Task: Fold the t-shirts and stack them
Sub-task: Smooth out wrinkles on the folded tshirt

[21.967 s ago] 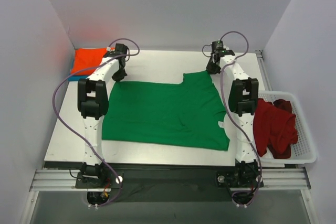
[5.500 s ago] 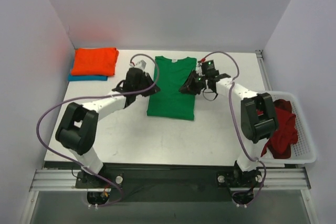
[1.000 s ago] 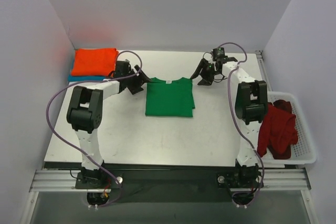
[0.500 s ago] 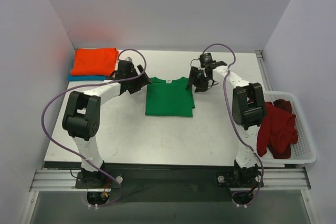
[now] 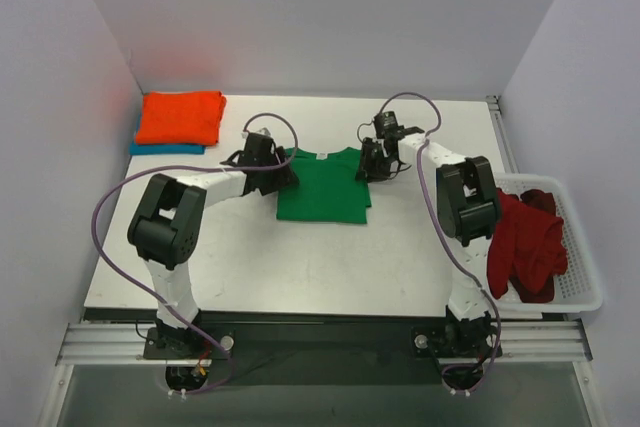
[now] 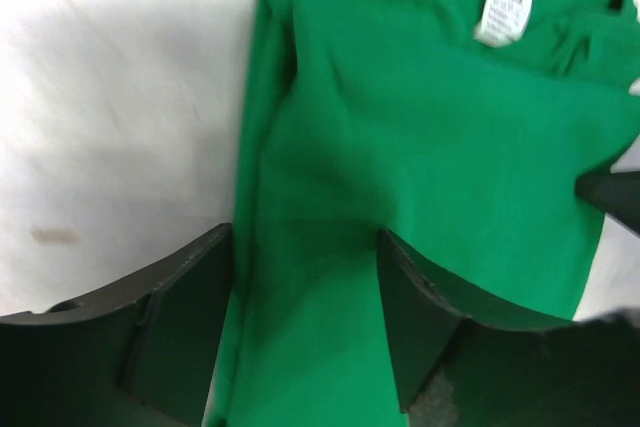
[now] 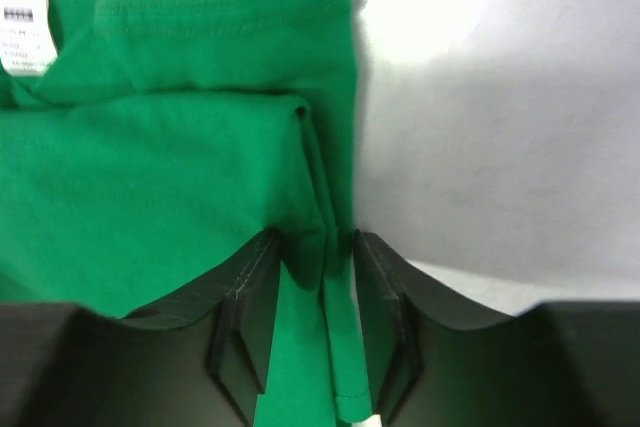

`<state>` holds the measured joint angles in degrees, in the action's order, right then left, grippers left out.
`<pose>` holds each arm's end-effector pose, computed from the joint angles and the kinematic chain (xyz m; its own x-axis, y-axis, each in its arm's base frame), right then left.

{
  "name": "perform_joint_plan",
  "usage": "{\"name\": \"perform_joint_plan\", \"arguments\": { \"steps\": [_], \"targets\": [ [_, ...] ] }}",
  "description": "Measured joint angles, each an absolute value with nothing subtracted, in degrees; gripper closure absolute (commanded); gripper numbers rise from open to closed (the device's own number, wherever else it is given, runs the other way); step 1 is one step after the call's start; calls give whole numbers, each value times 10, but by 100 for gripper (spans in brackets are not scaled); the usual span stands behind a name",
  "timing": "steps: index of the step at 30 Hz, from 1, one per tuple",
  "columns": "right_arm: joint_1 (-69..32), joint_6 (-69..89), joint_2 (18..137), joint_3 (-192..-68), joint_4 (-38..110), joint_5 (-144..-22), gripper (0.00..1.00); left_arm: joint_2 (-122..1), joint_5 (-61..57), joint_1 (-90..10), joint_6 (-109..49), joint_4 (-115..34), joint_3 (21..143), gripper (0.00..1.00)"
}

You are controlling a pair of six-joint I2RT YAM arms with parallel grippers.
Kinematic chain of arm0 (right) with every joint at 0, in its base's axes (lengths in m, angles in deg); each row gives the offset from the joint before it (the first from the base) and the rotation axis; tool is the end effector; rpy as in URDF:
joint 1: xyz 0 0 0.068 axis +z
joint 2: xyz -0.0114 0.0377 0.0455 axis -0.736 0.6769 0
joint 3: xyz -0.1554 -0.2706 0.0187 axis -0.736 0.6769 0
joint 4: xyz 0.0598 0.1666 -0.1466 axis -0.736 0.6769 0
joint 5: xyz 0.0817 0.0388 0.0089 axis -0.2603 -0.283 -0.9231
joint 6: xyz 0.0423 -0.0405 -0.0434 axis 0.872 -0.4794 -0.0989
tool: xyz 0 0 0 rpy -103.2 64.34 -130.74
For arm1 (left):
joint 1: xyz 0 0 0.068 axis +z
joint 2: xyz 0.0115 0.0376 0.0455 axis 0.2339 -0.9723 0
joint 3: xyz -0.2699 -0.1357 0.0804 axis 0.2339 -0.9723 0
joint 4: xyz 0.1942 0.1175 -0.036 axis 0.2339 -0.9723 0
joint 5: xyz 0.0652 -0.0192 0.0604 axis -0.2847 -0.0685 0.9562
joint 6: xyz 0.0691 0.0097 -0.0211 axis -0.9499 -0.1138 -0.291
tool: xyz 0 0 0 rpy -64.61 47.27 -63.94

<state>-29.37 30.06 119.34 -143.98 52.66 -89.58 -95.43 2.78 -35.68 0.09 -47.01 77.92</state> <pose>0.4507 0.1626 0.2018 -0.8594 0.1813 -0.4780 -0.0688 0.8855 0.4596 0.3821 -0.1597 0.2002 -0.7859 -0.3995 -0.4719 -0.1464 0.8618 -0.4857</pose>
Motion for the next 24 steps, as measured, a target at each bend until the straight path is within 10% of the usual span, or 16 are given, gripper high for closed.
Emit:
{"name": "perform_joint_plan", "arguments": {
  "steps": [13, 24],
  "targets": [
    [-238, 352, 968, -1111, 448, -899, 70, -734, 53, -483, 74, -471, 524, 38],
    [-229, 345, 912, -1097, 498, -863, 64, -628, 131, -464, 33, -606, 560, 32]
  ]
}}
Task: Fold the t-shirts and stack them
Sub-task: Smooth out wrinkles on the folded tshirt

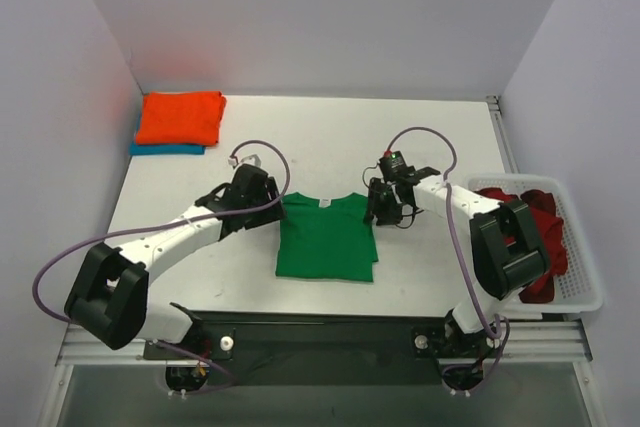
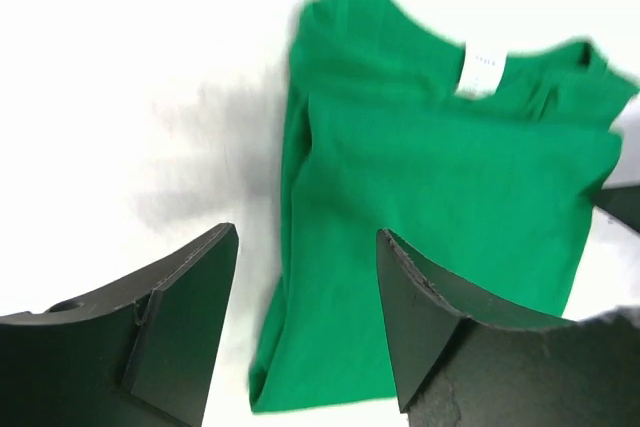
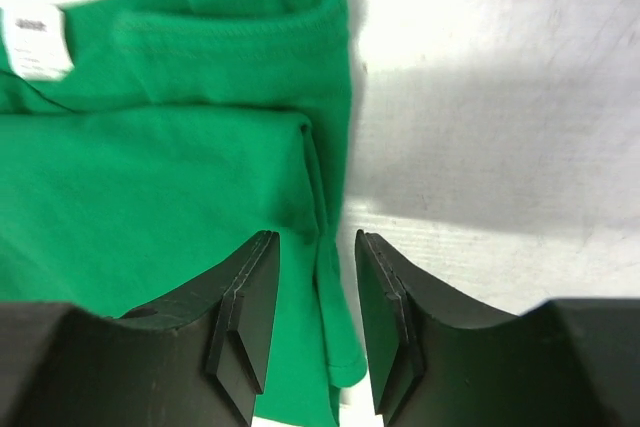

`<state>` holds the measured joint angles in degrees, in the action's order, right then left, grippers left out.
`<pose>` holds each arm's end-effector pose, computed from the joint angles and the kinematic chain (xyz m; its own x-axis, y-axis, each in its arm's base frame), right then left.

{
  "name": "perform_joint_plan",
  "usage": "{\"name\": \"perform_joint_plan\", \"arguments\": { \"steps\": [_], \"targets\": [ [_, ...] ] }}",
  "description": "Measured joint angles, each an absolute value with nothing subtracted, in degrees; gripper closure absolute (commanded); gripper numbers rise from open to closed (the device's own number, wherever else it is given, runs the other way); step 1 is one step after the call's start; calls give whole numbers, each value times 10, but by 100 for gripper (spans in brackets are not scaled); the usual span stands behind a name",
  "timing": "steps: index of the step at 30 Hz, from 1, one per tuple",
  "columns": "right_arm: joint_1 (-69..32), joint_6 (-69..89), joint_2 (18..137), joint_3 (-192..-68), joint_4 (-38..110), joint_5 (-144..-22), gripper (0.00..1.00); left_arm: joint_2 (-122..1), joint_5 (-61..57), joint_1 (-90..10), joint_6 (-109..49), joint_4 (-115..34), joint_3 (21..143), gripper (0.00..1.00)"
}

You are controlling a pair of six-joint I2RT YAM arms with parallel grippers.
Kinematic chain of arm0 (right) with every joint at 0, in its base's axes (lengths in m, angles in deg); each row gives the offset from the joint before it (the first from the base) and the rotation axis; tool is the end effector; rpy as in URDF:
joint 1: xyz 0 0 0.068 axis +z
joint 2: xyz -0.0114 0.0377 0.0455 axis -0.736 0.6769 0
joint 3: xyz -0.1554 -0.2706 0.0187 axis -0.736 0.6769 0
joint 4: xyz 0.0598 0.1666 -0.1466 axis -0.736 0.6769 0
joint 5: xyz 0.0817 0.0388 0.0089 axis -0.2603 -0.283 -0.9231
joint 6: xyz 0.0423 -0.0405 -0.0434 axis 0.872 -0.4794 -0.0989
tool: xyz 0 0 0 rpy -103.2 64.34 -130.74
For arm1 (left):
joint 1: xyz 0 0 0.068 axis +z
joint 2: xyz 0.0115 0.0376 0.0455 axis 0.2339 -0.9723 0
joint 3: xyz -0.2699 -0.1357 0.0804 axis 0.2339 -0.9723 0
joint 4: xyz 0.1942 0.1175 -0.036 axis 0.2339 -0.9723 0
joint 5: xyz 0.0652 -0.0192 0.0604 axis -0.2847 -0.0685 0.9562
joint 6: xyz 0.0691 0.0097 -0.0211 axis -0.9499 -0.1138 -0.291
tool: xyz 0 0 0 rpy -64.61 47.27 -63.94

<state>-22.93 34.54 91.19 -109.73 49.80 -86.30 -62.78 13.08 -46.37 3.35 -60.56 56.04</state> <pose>0.2909 0.1453 0.2225 -0.8935 0.1550 -0.4215 -0.0527 0.8959 0.4411 0.2166 -0.1314 0.2475 -0.7933 -0.3260 -0.5142 -0.1223 0.9127 -0.3899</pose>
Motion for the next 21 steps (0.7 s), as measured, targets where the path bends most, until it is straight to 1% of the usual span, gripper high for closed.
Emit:
{"name": "perform_joint_plan", "arguments": {
  "steps": [5, 13, 14, 16, 18, 19, 21],
  "targets": [
    [-229, 346, 912, -1130, 502, -849, 65, -682, 137, -448, 6, -611, 623, 37],
    [-229, 346, 948, -1166, 504, -840, 66, -769, 137, -445, -6, -616, 658, 40],
    [-229, 346, 957, -1168, 505, -839, 67, -779, 137, -445, -6, -616, 661, 40],
    [-229, 346, 970, -1172, 504, -839, 70, -792, 136, -445, -6, -614, 666, 43],
    [-229, 346, 979, -1173, 504, -839, 73, -802, 132, -445, -5, -614, 671, 49],
    [-229, 346, 981, -1173, 505, -839, 77, -805, 131, -446, -5, -614, 674, 57],
    [-229, 346, 981, -1173, 504, -840, 82, -810, 126, -446, -3, -612, 679, 71]
  ]
}}
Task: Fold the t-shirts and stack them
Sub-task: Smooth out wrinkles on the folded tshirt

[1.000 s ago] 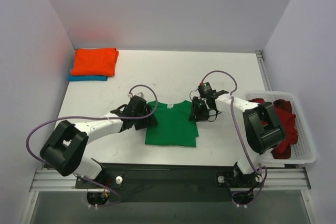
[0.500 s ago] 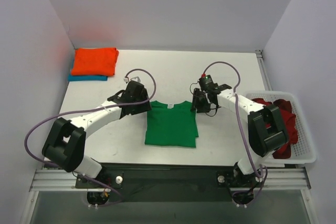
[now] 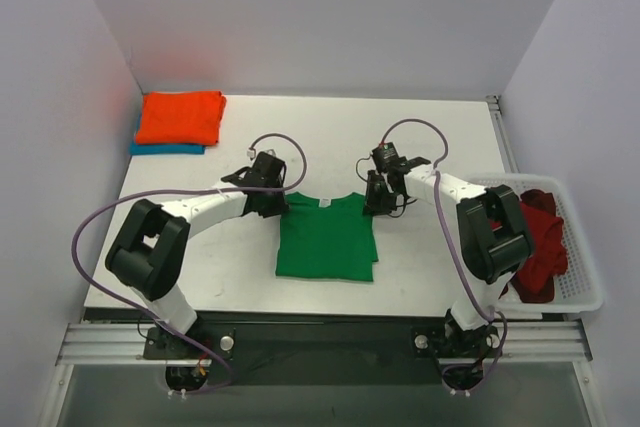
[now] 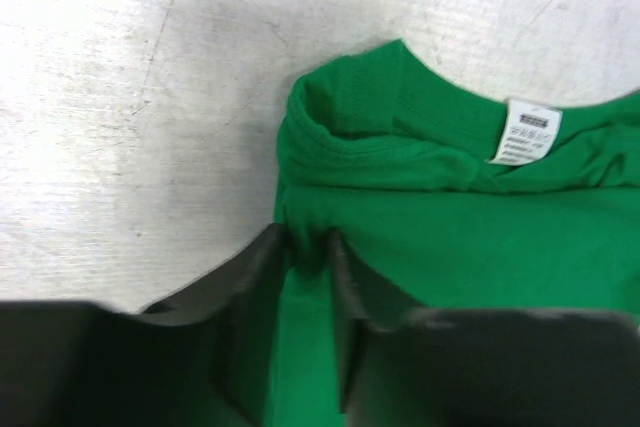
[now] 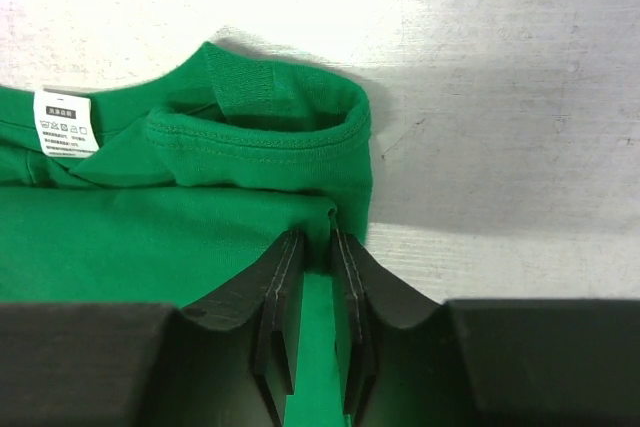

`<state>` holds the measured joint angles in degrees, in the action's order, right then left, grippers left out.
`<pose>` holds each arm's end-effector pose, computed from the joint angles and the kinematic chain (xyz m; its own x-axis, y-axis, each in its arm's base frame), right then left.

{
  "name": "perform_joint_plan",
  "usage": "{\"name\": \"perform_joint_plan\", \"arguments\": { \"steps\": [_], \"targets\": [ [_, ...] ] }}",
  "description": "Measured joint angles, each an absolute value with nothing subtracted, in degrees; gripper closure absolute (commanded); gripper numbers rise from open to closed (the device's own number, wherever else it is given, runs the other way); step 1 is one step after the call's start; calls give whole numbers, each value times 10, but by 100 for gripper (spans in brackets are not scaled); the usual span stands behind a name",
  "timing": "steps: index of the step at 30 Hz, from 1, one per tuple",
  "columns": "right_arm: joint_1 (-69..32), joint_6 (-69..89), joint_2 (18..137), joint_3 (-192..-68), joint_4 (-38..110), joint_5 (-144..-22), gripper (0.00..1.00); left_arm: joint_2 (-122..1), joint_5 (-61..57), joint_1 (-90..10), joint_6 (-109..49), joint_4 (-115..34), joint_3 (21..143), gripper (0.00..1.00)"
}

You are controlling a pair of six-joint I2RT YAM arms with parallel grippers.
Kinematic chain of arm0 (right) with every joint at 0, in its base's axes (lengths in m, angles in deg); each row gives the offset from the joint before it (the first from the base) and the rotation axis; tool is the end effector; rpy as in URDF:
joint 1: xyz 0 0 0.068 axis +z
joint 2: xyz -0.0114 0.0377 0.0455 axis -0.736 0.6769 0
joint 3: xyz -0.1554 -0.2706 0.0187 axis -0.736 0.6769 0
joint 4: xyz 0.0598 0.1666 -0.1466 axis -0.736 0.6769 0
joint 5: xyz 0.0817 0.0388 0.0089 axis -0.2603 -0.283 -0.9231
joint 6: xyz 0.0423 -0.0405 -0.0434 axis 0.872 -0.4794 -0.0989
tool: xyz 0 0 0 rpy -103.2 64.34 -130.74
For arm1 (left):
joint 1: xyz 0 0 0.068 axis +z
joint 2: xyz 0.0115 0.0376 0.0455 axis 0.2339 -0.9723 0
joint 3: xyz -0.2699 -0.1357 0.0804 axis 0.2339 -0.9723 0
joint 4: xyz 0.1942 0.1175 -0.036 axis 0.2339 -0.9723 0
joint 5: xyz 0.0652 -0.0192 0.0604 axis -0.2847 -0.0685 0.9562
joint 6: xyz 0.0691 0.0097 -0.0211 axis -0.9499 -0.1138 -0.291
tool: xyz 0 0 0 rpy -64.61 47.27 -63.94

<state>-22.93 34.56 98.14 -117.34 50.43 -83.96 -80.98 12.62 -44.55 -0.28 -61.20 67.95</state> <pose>0.3264 0.1588 0.2192 -0.8836 0.1639 -0.4386 -0.0367 0.9097 0.4137 0.2850 -0.1637 0.2199 -0.8456 -0.2604 -0.4659 -0.1316 0.9477 -0.2908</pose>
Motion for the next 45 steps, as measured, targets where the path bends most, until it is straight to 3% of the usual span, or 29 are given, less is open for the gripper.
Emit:
{"name": "perform_joint_plan", "arguments": {
  "steps": [2, 5, 14, 18, 20, 21, 22, 24, 25, 27, 29, 36, 45],
  "targets": [
    [-229, 346, 981, -1173, 504, -839, 92, -811, 121, -446, -3, -610, 683, 88],
    [-229, 346, 979, -1173, 504, -840, 100, -810, 115, -447, -5, -610, 686, 99],
    [-231, 346, 903, -1190, 523, -843, 100, -765, 90, -452, -10, -653, 726, 100],
    [-246, 343, 956, -1273, 528, -847, 100, -800, 74, -428, -21, -654, 810, 100],
    [-259, 339, 1010, -1321, 515, -855, 91, -849, 63, -409, -29, -644, 865, 100],
    [-267, 336, 1037, -1338, 505, -859, 87, -877, 58, -400, -32, -636, 885, 95],
    [-274, 334, 1064, -1352, 498, -865, 82, -903, 52, -391, -35, -625, 899, 83],
    [-290, 331, 1112, -1370, 489, -874, 75, -949, 40, -375, -42, -607, 911, 77],
    [-298, 330, 1132, -1374, 487, -879, 71, -968, 34, -368, -43, -602, 912, 67],
    [-313, 334, 1164, -1384, 488, -896, 65, -998, 24, -355, -54, -601, 914, 37],
    [-328, 331, 1164, -1399, 486, -901, 59, -1015, 17, -343, -57, -602, 918, 18],
    [-336, 332, 1129, -1375, 488, -882, 59, -992, 20, -329, -70, -596, 918, 14],
    [-247, 338, 1064, -1309, 509, -851, 59, -916, 38, -376, -66, -592, 817, 6]
  ]
}}
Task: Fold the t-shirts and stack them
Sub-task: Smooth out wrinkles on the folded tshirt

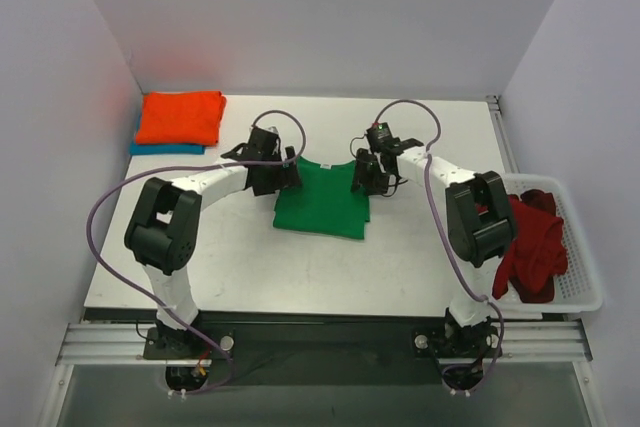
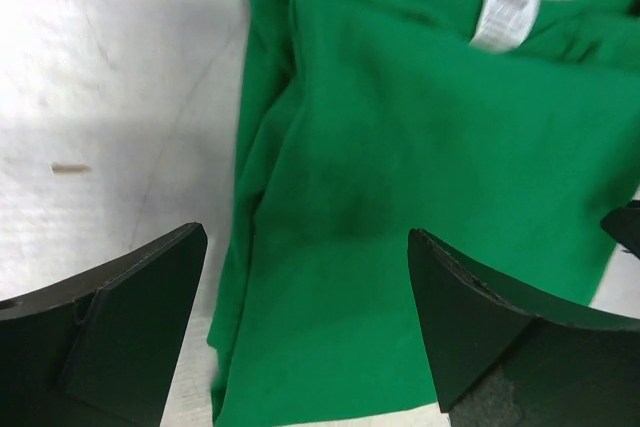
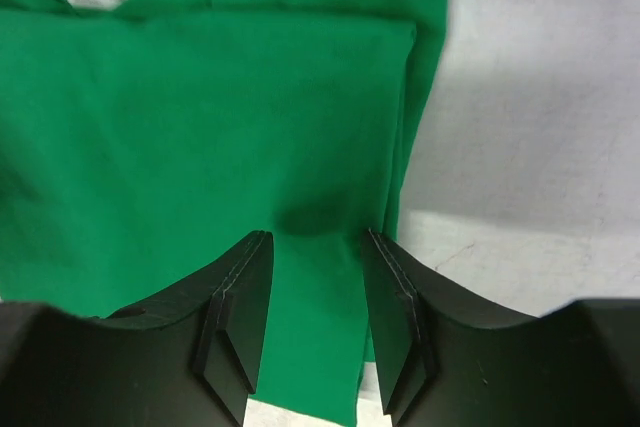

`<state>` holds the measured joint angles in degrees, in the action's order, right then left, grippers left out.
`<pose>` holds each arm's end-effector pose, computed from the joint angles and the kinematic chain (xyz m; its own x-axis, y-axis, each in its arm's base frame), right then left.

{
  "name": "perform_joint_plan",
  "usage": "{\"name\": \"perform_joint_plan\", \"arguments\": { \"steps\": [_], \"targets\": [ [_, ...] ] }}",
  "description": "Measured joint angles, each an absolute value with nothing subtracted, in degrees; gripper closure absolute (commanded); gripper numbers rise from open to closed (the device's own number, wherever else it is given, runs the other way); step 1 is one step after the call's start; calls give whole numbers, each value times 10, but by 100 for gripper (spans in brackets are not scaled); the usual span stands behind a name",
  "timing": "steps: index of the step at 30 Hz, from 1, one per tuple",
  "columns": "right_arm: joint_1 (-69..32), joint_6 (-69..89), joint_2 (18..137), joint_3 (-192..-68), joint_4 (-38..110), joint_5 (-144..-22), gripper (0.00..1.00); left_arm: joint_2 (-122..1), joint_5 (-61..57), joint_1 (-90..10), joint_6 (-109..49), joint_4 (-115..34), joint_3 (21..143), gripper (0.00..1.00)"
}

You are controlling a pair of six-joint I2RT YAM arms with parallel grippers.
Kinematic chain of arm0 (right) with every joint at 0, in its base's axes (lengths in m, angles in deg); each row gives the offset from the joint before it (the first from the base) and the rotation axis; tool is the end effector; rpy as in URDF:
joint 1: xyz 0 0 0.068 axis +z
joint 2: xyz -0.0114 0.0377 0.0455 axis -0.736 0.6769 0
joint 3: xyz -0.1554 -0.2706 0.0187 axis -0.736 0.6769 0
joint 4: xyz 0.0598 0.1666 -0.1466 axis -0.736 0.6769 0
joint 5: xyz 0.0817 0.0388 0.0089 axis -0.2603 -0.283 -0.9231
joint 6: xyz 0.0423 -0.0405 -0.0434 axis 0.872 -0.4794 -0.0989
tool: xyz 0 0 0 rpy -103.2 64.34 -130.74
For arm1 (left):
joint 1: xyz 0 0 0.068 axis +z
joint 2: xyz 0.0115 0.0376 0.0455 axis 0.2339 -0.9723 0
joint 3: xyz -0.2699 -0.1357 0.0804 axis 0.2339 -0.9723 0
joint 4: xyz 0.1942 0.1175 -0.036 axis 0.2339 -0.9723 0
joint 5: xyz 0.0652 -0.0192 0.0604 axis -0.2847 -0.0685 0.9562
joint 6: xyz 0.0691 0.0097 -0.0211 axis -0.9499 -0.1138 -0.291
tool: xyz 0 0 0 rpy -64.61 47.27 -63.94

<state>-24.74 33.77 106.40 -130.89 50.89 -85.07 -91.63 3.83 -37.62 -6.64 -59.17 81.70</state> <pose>0.3842 0.1718 0.2335 -0.8461 0.1906 -0.4978 -0.0617 0.8926 0.4467 0.3624 -0.1651 0.2264 -0.8380 -0.2554 -0.4822 -0.0607 0.9218 -0.3828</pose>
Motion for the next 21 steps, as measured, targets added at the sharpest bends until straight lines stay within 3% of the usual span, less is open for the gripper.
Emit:
{"name": "perform_joint_plan", "arguments": {
  "steps": [5, 10, 21],
  "targets": [
    [-242, 337, 1068, -1291, 516, -849, 60, -917, 44, -381, -72, -623, 797, 6],
    [-245, 336, 1080, -1291, 518, -846, 81, -940, 41, -379, -89, -642, 828, 14],
    [-291, 340, 1133, -1348, 524, -883, 84, -1017, 15, -378, -105, -659, 925, 30]
  ]
}}
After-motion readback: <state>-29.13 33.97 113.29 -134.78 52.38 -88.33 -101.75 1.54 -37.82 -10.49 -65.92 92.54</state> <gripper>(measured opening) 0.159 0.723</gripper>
